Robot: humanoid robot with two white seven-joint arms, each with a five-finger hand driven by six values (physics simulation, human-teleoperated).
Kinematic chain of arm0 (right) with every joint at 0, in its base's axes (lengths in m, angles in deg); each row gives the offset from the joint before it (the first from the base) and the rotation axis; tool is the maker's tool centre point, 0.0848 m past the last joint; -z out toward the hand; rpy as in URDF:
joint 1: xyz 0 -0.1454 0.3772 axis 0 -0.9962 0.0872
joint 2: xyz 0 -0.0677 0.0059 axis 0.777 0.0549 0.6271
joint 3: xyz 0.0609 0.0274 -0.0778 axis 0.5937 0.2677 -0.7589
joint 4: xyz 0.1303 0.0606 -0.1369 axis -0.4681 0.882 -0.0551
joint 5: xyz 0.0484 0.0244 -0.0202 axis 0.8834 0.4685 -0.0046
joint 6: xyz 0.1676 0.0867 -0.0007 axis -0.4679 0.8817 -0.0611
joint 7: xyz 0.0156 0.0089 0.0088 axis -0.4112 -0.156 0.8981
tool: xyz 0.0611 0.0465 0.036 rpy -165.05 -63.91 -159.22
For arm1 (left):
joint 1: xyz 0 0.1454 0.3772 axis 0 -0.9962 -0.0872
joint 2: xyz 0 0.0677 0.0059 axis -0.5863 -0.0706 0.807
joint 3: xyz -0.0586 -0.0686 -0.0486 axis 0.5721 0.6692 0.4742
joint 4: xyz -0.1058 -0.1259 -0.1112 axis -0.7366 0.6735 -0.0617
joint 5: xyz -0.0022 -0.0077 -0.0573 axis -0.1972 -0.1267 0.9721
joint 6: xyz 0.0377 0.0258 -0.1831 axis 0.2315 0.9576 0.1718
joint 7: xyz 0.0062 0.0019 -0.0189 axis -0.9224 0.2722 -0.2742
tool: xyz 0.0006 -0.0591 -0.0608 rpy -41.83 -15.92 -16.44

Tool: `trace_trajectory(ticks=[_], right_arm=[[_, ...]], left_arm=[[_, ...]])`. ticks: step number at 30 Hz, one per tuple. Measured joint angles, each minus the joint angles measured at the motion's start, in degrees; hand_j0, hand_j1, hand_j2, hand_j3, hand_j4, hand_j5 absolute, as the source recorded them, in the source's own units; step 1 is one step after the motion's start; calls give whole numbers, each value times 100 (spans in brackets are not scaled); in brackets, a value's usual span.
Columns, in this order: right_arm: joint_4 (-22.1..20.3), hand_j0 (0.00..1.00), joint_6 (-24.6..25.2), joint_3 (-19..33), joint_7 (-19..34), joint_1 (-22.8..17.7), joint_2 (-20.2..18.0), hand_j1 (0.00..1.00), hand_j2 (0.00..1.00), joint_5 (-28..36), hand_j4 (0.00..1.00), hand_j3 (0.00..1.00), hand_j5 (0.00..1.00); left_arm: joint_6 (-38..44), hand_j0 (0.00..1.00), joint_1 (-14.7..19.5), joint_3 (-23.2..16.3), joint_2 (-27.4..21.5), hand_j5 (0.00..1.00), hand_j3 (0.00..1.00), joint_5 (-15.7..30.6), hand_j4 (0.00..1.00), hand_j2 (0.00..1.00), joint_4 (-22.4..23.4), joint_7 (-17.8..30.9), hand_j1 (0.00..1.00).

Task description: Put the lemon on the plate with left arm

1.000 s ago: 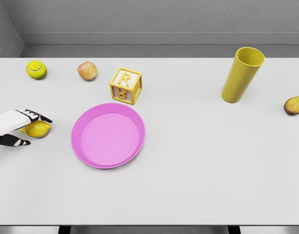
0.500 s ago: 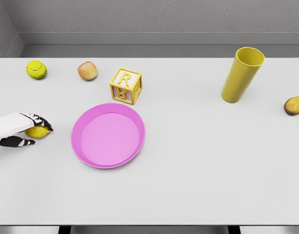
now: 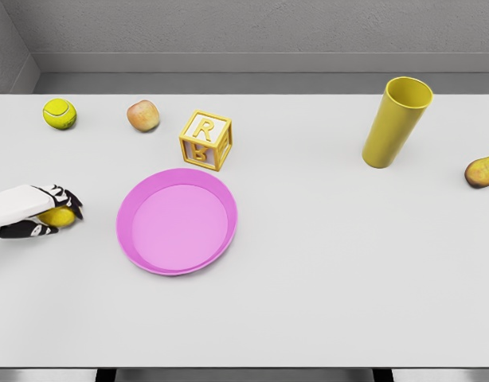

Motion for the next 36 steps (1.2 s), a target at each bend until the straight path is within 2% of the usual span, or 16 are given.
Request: trace_trajectory(ticks=[8,13,18,25,36], right_arm=[[0,100,0,0,0,0,0,100,100,0,100,100,100],[0,100,0,0,0,0,0,100,100,0,100,100,100],[0,100,1,0,0,0,0,100,100,0,100,100,100],[0,100,1,0,0,0,0,100,100,0,100,100,100],[0,100,0,0,0,0,0,100,100,0,100,100,100]], left_arm=[[-3,45,0,271,33,45,45,-3,45,45,-154,6,45],[-6,45,0,576,211,45,45,3,45,45,-543,11,45],[-6,45,18,649,575,45,45,-17,45,45,-940,13,45],[-8,45,18,558,913,45,45,-36,45,45,-1477,19,45],[-13,46,105,-119,1314,46,46,-77,46,46,-1991,104,46]])
